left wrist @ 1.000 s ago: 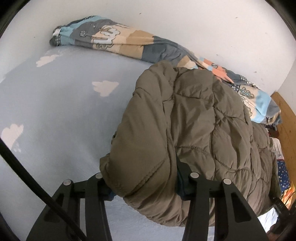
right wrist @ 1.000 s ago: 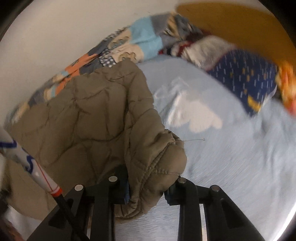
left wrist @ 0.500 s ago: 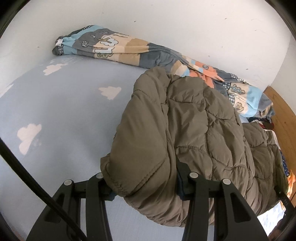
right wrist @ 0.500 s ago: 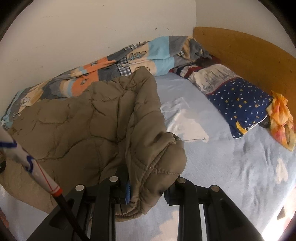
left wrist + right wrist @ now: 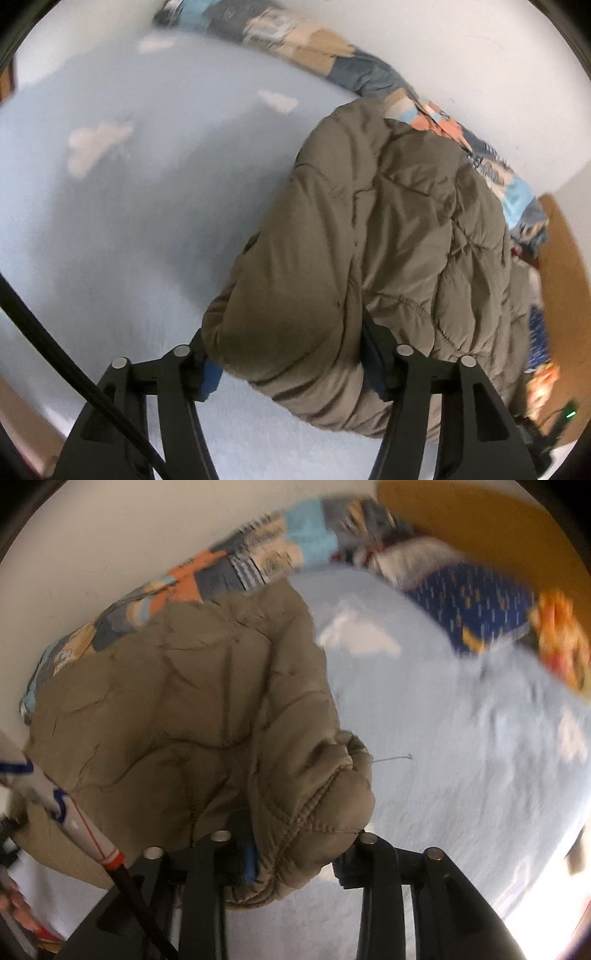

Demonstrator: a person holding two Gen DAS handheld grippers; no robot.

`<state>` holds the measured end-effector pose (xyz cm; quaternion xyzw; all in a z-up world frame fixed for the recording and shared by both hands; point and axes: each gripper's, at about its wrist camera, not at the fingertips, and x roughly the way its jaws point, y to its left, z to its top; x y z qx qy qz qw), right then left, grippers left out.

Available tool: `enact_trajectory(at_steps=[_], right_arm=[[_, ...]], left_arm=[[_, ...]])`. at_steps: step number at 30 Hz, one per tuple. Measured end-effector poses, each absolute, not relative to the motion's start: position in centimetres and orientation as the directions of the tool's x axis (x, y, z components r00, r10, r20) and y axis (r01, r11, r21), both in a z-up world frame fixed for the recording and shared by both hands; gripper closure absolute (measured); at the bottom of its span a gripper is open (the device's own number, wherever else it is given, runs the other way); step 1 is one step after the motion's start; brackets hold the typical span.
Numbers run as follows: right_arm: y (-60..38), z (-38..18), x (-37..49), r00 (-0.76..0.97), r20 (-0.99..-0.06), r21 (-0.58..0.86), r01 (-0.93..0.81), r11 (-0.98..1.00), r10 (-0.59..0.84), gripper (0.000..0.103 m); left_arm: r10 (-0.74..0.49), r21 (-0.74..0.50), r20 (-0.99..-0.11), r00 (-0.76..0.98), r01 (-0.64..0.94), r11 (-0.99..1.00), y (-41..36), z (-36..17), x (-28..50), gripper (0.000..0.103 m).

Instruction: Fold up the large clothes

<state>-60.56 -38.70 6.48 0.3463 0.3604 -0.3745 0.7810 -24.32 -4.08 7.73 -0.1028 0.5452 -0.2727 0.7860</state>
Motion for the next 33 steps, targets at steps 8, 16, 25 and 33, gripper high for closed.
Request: enact_trajectory(at_steps=[8, 16, 25, 33], right_arm=[[-41.6, 5.1, -66.8, 0.643, -0.746, 0.615, 0.765, 0.192, -0.173, 0.042], [-42.3, 3.7, -70.6, 0.674, -0.715, 0.695, 0.715, -0.075, -0.186, 0.04], [-40.0, 12.6, -65.6, 0.513, -0.672, 0.399, 0.858, 0.324, -0.534, 0.038], [-34.8, 10.2, -52.5, 0.407, -0.703, -0.017, 0.81, 0.586, -0.583, 0.041]], left_arm=[[-0.701, -0.693, -0.695, 0.16, 0.113, 0.712, 0.5, 6.9, -22.5, 0.041], [-0.608, -0.654, -0.709, 0.359, -0.009, 0.757, 4.2, 8.6, -21.2, 0.041], [-0.485, -0.171, -0.68, 0.55, 0.524, 0.834, -9.0, 14.6, -29.9, 0.039], [-0.383, 0.136, -0.695, 0.609, 0.634, 0.762, -18.4, 11.0, -35.7, 0.038]])
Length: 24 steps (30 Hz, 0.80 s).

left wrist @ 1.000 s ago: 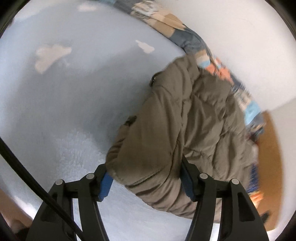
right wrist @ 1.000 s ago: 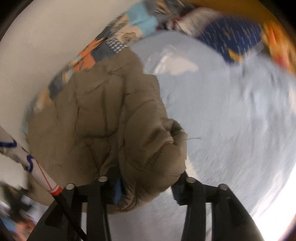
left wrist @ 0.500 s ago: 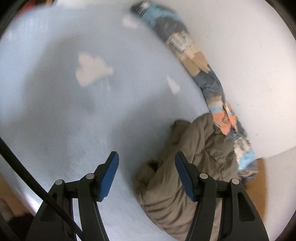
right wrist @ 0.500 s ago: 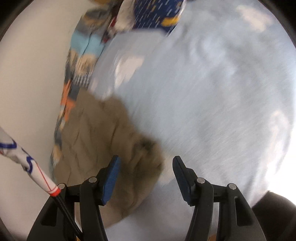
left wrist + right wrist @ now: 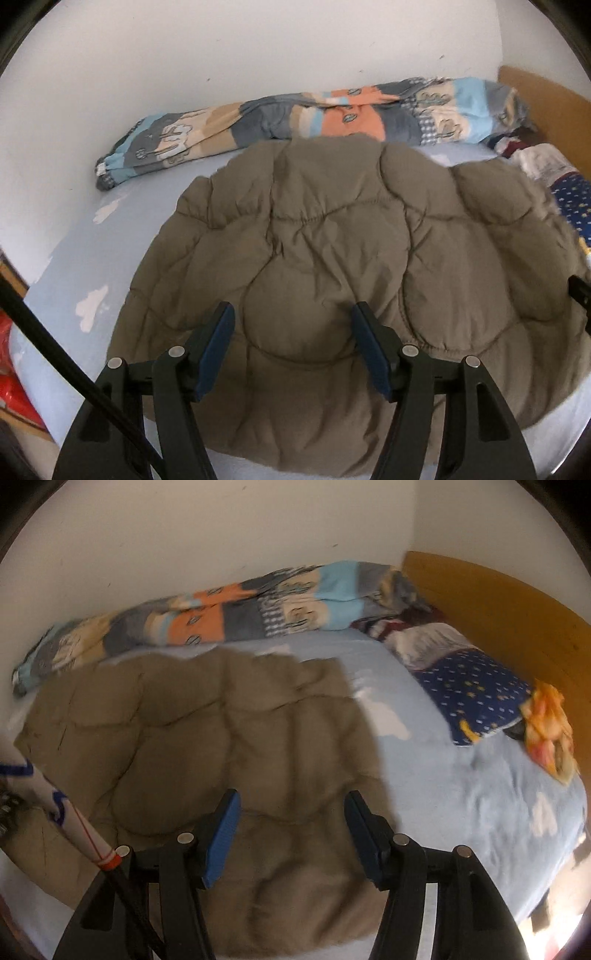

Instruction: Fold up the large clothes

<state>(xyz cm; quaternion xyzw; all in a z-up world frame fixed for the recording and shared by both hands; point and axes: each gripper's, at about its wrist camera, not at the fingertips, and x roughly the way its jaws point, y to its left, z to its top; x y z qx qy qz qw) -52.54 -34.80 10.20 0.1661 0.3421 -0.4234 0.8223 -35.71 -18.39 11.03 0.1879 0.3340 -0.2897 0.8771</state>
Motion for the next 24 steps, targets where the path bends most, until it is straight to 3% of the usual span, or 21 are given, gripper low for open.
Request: enact_trajectory(at_steps=[8, 24], right_arm=[[-35.2, 6.4, -50.4, 0.331, -0.752, -0.108, 0.79, 0.603, -0.57, 0.043], [-35.3, 6.3, -50.6, 0.327, -0.76, -0.116, 0.782, 0.612, -0.562, 0.043]], left_arm=[[-0.33, 0.194, -0.713, 0.618, 0.627, 0.755, -19.9, 9.0, -34.9, 0.031], [-0.37, 0.114, -0.726, 0.58, 0.632, 0.766, -18.6, 10.3, -34.4, 0.03]])
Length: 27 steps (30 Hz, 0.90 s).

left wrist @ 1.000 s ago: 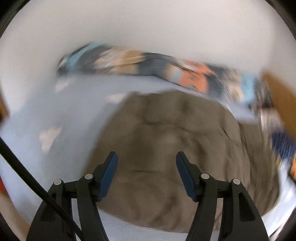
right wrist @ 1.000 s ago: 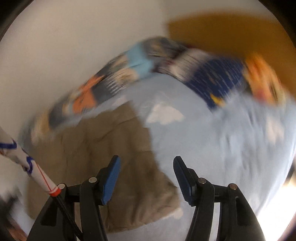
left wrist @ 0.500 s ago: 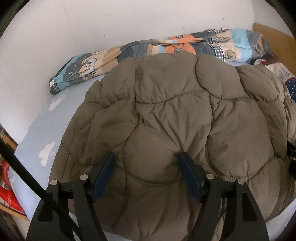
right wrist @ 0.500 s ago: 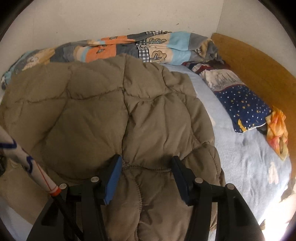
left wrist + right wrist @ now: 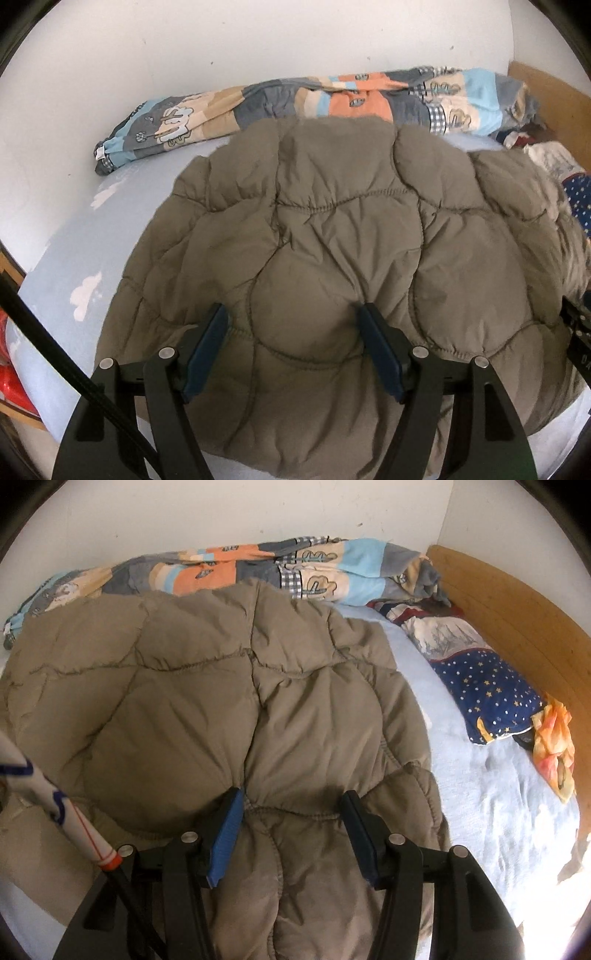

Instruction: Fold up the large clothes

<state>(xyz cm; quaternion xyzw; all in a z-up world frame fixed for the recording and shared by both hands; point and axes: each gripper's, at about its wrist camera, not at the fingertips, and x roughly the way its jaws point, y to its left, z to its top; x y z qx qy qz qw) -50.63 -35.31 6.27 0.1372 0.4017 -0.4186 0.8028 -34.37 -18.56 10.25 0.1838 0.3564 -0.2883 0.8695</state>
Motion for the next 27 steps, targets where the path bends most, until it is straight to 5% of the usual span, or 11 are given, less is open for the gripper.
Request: enact_trajectory(at_steps=[10, 27], right_arm=[[-32.1, 9.3, -53.8, 0.405, -0.698, -0.106, 0.757, 0.644, -0.591, 0.043], [-34.2, 5.7, -55.0, 0.383, -0.808, 0.015, 0.773, 0.634, -0.448, 0.046]], left_arm=[[-0.344, 0.092, -0.698, 0.628, 0.555, 0.826, -13.9, 12.0, -32.8, 0.03], [-0.232, 0.101, -0.785, 0.575, 0.488, 0.867, -11.6, 8.6, -29.4, 0.029]])
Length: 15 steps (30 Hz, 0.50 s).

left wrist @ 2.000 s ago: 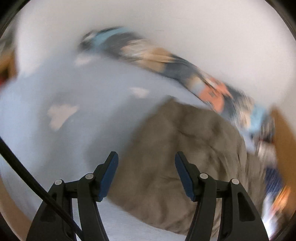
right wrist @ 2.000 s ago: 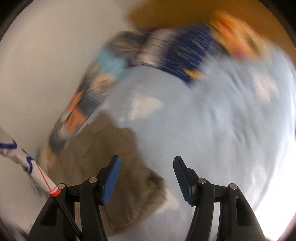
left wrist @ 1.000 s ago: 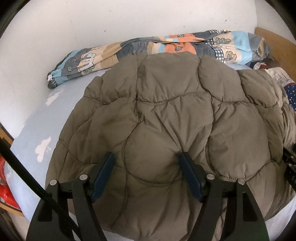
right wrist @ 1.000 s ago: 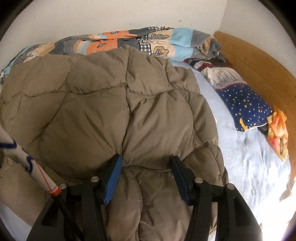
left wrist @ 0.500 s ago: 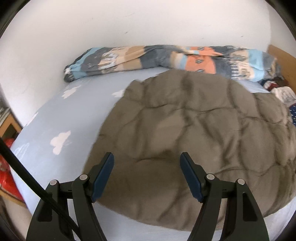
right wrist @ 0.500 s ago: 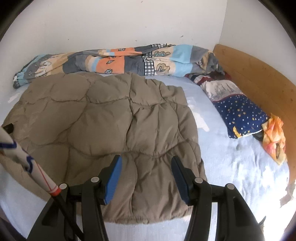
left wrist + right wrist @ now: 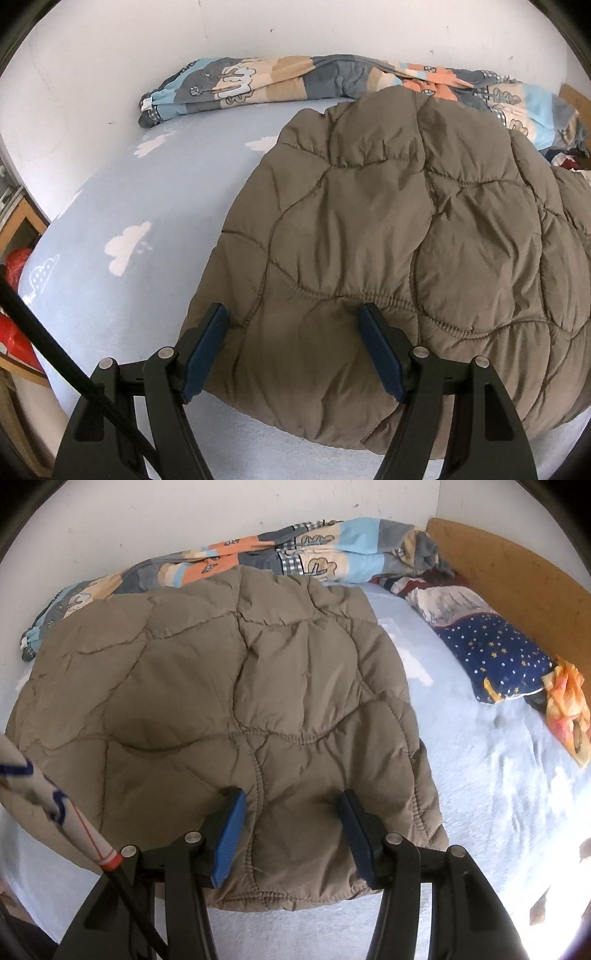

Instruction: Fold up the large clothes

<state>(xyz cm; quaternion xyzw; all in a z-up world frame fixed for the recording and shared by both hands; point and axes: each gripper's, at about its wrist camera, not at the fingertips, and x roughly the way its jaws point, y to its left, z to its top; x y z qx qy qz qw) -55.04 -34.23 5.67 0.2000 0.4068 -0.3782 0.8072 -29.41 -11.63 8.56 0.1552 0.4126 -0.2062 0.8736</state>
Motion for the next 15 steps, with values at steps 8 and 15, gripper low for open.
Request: enact_trajectory(at_steps=[8, 15], right_arm=[[-34.59, 5.19, -54.96, 0.377, -0.816, 0.018, 0.774, 0.633, -0.438, 0.046], [-34.65, 5.24, -55.05, 0.375, -0.819, 0.02, 0.775, 0.631, -0.435, 0.046]], left_arm=[[-0.232, 0.098, -0.788, 0.57, 0.488, 0.867, -11.68, 8.5, -29.25, 0.028], [-0.26, 0.064, -0.774, 0.578, 0.479, 0.875, -11.41, 9.38, -29.28, 0.029]])
